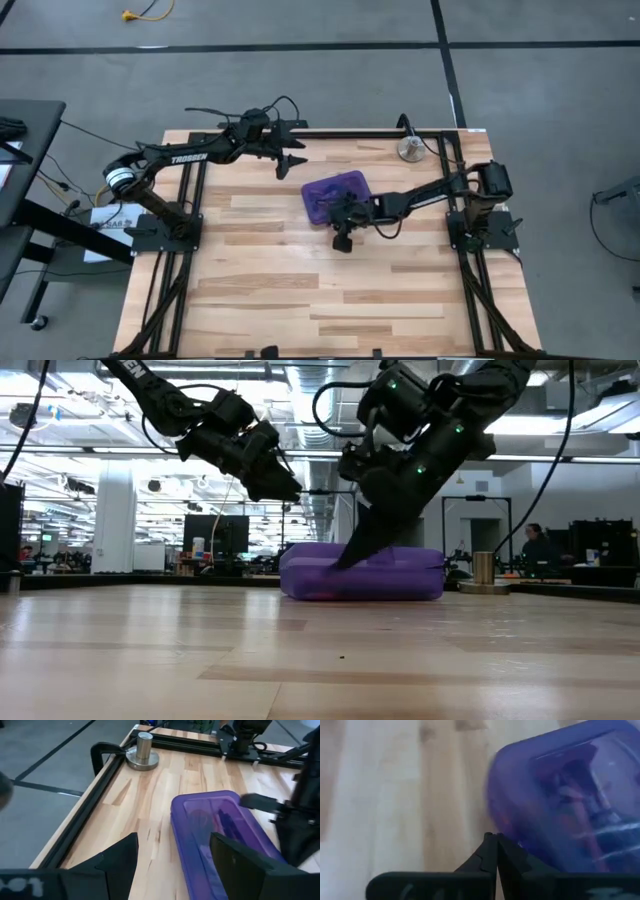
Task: Pick & place school supplies into a supply box
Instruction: Close the purple supply box
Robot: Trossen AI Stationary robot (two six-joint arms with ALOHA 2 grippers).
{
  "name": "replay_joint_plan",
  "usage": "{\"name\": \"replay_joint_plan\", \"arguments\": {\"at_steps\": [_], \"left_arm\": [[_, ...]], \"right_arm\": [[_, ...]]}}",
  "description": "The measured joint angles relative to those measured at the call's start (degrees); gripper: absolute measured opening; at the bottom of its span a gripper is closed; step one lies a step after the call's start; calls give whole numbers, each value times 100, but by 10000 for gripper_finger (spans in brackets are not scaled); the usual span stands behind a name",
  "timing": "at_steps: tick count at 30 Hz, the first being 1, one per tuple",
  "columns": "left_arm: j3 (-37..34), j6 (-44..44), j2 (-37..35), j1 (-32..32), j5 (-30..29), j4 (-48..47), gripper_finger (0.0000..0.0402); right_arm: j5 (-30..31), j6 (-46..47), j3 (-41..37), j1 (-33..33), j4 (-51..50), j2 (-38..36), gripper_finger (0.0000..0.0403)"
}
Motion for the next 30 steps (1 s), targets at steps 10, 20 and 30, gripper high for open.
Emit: {"name": "replay_joint_plan", "arguments": {"at_steps": [10, 20, 30], "left_arm": [[0, -6, 0, -7, 124, -23, 234], [0, -8, 0, -68, 122, -125, 234], [0, -4, 2, -241, 124, -127, 234]], "right_arm": [[1085, -17, 17, 43, -358, -105, 0], [2119, -14, 245, 243, -994, -105, 0], [2557, -194, 887, 602, -1784, -105, 0]]}}
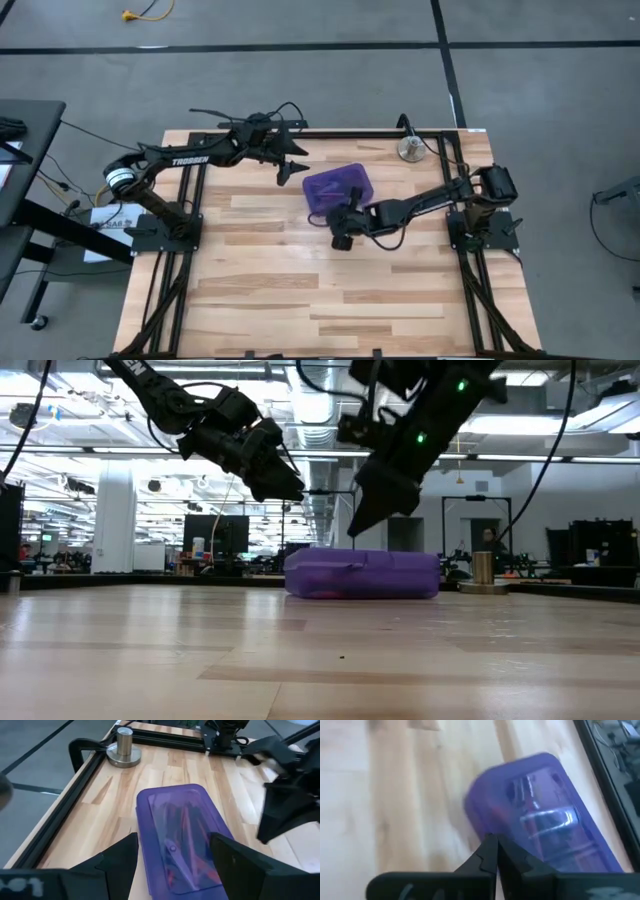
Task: Pick & place school supplies into a supply box
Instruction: Close the purple supply box
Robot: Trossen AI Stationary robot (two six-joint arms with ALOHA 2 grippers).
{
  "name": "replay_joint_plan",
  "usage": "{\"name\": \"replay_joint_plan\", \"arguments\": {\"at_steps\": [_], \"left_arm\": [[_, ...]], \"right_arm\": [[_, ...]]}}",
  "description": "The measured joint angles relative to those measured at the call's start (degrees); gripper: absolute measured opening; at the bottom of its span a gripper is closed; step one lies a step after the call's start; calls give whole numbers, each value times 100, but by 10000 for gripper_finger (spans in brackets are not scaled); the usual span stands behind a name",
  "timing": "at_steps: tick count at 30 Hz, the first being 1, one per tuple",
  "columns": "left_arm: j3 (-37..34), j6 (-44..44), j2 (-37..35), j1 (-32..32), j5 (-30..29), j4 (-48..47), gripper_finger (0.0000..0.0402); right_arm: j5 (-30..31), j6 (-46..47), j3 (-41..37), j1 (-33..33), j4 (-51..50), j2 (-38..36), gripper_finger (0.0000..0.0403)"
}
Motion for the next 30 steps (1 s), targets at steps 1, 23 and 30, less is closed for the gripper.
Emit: {"name": "replay_joint_plan", "arguments": {"at_steps": [1, 23, 30], "left_arm": [[0, 2, 0, -19, -1, 0, 234], [11, 313, 572, -552, -433, -328, 234], [108, 303, 1392, -510, -119, -344, 234]], "right_arm": [[3, -37, 65, 63, -95, 0, 0], [-1635, -286, 191, -1782, -1011, 338, 0], [-1119, -376, 181, -1566, -910, 555, 0]]}}
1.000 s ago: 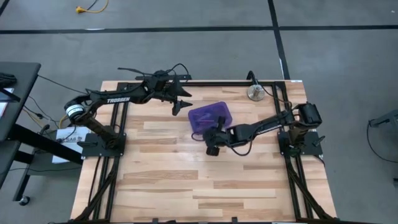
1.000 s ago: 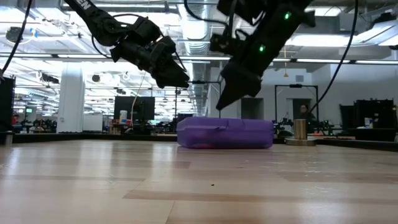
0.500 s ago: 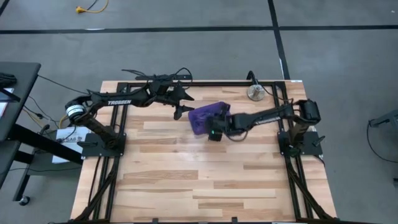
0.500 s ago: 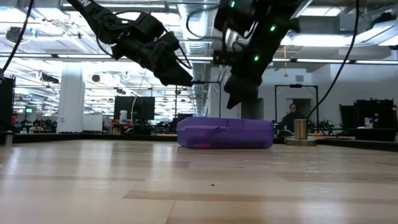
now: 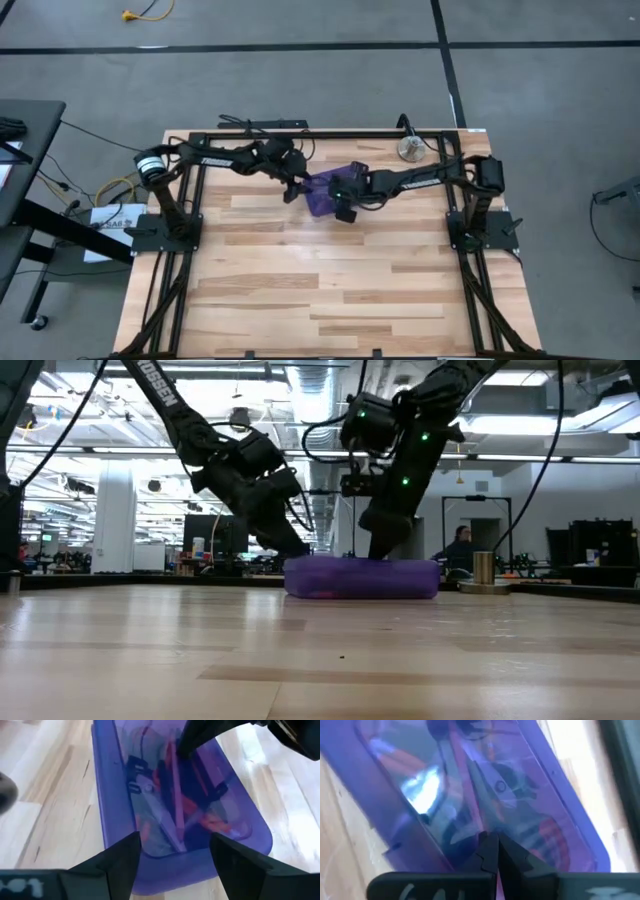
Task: Pick & place school supplies into a supply box
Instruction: Close the purple supply box, then return to Home Position
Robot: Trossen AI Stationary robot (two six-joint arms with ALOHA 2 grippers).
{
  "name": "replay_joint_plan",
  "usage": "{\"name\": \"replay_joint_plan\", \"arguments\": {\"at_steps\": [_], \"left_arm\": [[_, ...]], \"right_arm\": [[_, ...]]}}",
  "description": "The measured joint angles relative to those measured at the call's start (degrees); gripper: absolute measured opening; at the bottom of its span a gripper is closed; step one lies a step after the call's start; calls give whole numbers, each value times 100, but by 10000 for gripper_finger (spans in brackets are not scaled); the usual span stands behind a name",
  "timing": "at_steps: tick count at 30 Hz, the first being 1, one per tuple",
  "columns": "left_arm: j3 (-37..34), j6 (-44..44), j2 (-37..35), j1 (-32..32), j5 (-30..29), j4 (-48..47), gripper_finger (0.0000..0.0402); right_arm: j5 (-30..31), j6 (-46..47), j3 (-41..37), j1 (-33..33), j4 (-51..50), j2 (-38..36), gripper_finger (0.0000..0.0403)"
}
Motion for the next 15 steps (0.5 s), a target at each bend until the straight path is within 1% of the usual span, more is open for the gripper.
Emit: {"name": "replay_joint_plan", "arguments": {"at_steps": [2, 4, 6, 9, 12, 14, 15], "left_arm": [[40, -6, 5, 8, 32, -21, 234], [54, -76, -165, 12, 73, -107, 234], [82, -124, -446, 20, 99, -66, 234], [93, -157, -893, 30, 106, -82, 234], [84, -202, -1285, -5, 158, -177, 234], [-23, -322, -1585, -8, 438, 58, 234], [-141, -391, -1746, -8, 674, 302, 234]], "right_arm": [[221, -2, -52, 113, -5, -240, 0], [226, -41, -103, 152, -168, -562, 0], [219, -55, -109, 179, -171, -965, 0], [413, -19, -77, 238, -185, -1557, 0], [517, -15, -82, 315, -93, -1982, 0], [467, -35, -90, 403, 113, -2299, 0], [324, -82, -91, 434, 327, -2460, 0]]}}
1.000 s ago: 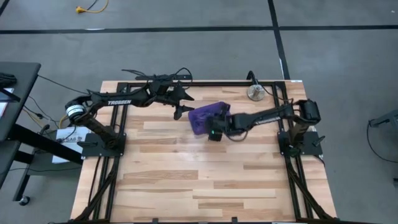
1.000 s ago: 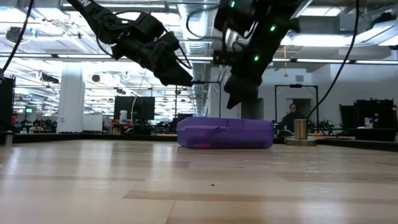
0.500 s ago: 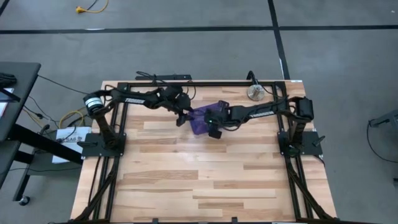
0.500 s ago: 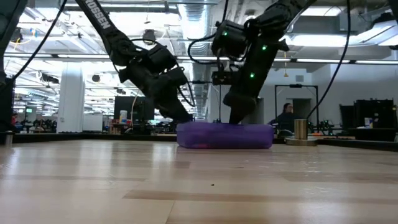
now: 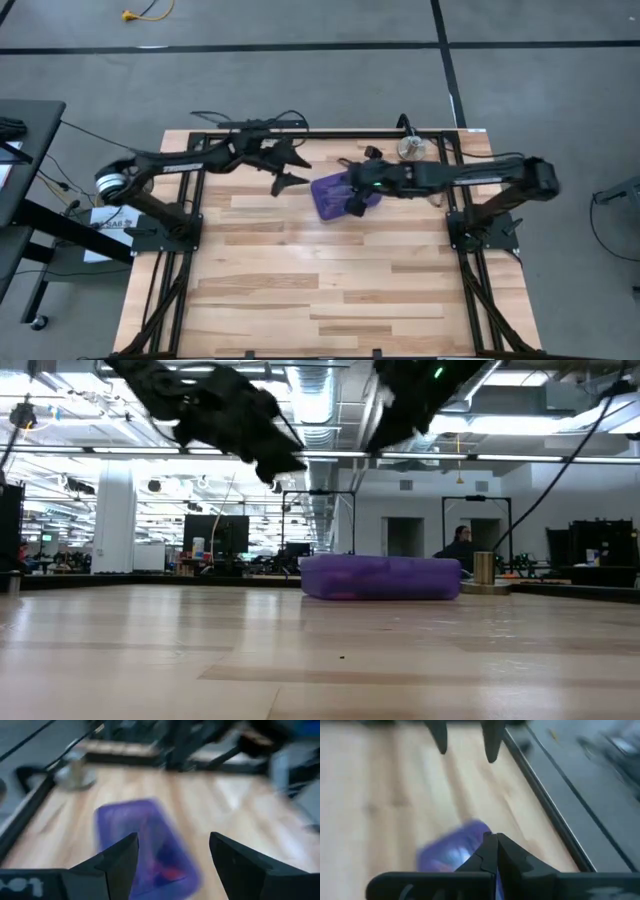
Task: Pick & place school supplies into a supply box
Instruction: Return to Home Position
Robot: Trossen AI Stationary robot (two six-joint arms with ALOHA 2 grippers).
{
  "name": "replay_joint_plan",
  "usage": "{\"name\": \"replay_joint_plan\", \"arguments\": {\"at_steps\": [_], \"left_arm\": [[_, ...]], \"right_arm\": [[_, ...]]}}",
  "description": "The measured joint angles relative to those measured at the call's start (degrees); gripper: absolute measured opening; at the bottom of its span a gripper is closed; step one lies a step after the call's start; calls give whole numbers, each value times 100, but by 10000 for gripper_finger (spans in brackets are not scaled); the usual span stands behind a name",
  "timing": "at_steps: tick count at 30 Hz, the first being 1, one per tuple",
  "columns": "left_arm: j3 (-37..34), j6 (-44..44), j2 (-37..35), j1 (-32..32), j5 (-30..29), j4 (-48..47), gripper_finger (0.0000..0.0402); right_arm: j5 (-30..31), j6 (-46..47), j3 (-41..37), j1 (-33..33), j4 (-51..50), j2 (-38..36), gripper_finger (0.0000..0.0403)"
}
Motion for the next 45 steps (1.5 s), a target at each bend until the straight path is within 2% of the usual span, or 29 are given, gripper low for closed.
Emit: {"name": "replay_joint_plan", "arguments": {"at_steps": [2, 5, 9, 13, 16, 19, 22, 26, 29, 32, 36, 40, 43, 45], "left_arm": [[-372, -229, -329, -23, 539, 599, 234], [-1299, -796, -987, -111, 729, 2153, 234], [-2877, -1255, -2037, -338, -303, 3955, 234], [-4063, -1344, -2951, -915, -1454, 4593, 234], [-4549, -1352, -3433, -1552, -2142, 4592, 234], [-4834, -1311, -3782, -2234, -2695, 4515, 234], [-5010, -1319, -3988, -2852, -3051, 4299, 234], [-5016, -1262, -4102, -3776, -3617, 3501, 234], [-5018, -1128, -4106, -4711, -4936, 3190, 234], [-5018, -897, -4113, -5629, -6152, 3196, 234], [-5020, -672, -4323, -6551, -7110, 3069, 234], [-5023, -686, -4708, -7002, -7363, 2621, 234], [-5025, -911, -5014, -7064, -7055, 2194, 234], [-5025, -1064, -5216, -7014, -6781, 2026, 234]], "right_arm": [[-460, -206, -198, 76, 432, -365, 0], [-1326, -321, -713, 104, 1073, -1061, 0], [-1890, -135, -1914, 127, 2222, -2288, 0], [-2100, -181, -3491, 344, 4027, -3361, 0], [-2102, -320, -4449, 520, 5026, -4035, 0], [-2071, -17, -5079, 640, 5484, -4571, 0], [-2080, 403, -5438, 704, 5493, -4939, 0], [-2082, 1206, -5690, 866, 4979, -5215, 0], [-2065, 1372, -5883, 1079, 5007, -5401, 0], [-2073, 1157, -5977, 1336, 4922, -5548, 0], [-2033, 929, -6107, 1630, 4678, -5818, 0], [-1617, 1007, -6402, 1881, 4456, -6095, 0], [-1190, 1121, -6402, 2088, 4278, -6188, 0], [-1135, 1132, -6402, 2208, 4272, -6189, 0]]}}
